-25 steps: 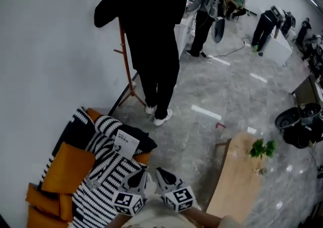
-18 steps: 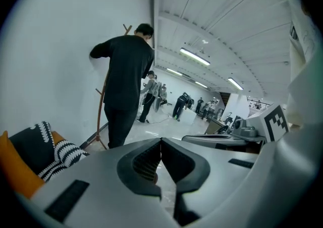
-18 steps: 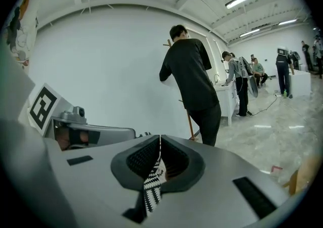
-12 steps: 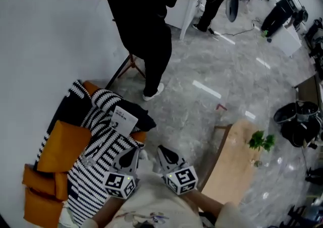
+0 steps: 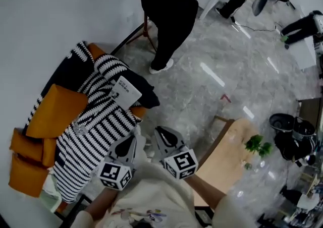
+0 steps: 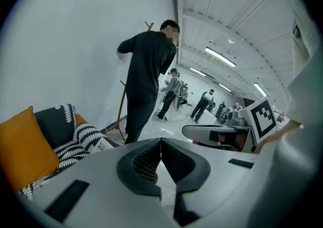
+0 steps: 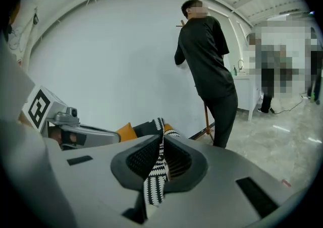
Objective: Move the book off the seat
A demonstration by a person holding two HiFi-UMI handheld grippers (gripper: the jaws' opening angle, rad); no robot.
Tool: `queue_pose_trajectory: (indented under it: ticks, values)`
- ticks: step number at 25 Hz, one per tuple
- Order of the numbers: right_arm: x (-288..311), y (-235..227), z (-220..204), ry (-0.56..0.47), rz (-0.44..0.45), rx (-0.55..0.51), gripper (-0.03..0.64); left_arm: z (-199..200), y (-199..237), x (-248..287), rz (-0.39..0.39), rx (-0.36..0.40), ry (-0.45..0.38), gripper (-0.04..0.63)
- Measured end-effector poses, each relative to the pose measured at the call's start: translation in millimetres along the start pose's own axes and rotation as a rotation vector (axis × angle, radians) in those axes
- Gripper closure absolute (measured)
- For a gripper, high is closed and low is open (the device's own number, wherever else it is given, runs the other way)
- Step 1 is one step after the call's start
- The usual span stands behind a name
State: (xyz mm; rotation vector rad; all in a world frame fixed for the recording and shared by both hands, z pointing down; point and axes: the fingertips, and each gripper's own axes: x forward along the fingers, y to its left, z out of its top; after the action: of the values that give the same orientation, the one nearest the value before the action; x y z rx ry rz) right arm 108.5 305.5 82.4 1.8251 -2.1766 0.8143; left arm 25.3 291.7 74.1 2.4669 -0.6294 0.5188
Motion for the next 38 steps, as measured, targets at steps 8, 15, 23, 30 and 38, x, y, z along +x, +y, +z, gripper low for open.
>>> queue_pose_trajectory:
  ticks: [8, 15, 23, 30, 38]
  values:
    - [52, 0, -12, 0.049, 0.035, 0.007, 0.609, -17, 30, 24, 0.038, -0.082, 0.021, 0.588]
    - [97, -12, -21, 0.104, 0.049, 0.027, 0.607, -12, 74, 46, 0.098, -0.135, 0.001, 0.588]
    - [126, -32, -48, 0.146, 0.041, 0.022, 0.607, -45, 98, 69, 0.108, -0.189, 0.033, 0.588]
    - [156, -41, -60, 0.191, 0.065, 0.025, 0.607, -67, 117, 85, 0.159, -0.282, 0.057, 0.588]
    - [196, -56, -73, 0.234, 0.095, 0.011, 0.597, -79, 148, 114, 0.199, -0.338, 0.059, 0.588]
